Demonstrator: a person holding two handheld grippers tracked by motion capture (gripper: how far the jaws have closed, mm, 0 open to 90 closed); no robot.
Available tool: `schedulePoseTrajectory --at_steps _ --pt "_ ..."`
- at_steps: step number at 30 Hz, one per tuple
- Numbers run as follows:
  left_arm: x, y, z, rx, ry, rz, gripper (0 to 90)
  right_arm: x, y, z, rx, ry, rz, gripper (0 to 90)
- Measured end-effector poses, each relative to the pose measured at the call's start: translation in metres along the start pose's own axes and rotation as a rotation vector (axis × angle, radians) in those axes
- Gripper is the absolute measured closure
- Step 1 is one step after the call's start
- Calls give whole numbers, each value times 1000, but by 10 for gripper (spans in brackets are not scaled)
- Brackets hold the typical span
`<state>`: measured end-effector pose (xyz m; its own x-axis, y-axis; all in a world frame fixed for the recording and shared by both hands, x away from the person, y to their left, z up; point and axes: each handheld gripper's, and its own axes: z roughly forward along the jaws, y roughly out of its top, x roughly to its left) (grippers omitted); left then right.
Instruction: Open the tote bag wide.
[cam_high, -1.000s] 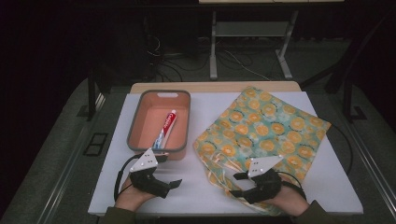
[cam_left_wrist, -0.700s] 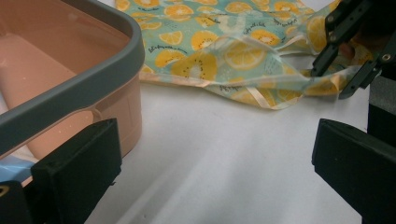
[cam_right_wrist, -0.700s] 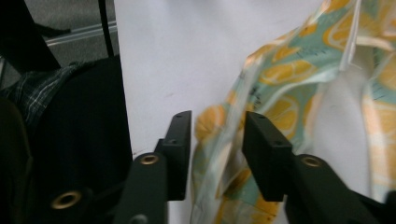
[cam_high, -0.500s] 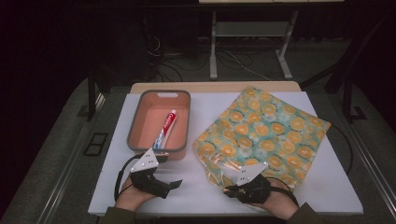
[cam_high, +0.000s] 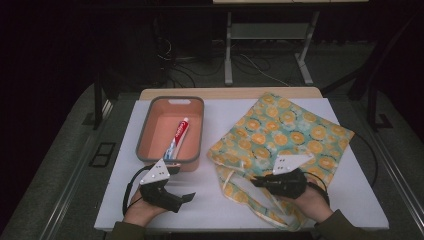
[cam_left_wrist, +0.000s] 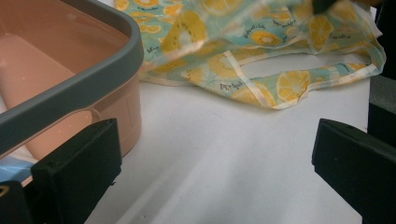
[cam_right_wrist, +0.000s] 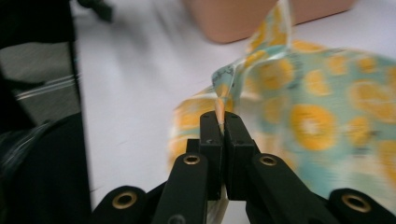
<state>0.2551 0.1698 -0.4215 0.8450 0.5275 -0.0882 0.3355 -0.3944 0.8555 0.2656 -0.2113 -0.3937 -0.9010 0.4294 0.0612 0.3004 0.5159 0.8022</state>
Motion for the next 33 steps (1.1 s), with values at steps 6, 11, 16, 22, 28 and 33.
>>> schedulePoseTrajectory --at_steps 6,11,16,22,28,33 --pt "0 0 0 1 0 0 0 -45 6 -18 -21 -123 66 876" --pt "0 0 1 2 0 -1 0 -82 1 -18 2 -195 133 876" --pt "1 0 0 2 0 -3 0 -108 -10 -11 44 -244 195 876" --pt "1 -1 1 3 0 -4 0 -136 -30 -2 101 -302 270 871" --pt "1 -1 0 2 1 -4 0 -151 -51 6 167 -325 326 820" --pt "1 0 0 2 -1 -2 0 -150 -45 -9 88 -305 385 546"
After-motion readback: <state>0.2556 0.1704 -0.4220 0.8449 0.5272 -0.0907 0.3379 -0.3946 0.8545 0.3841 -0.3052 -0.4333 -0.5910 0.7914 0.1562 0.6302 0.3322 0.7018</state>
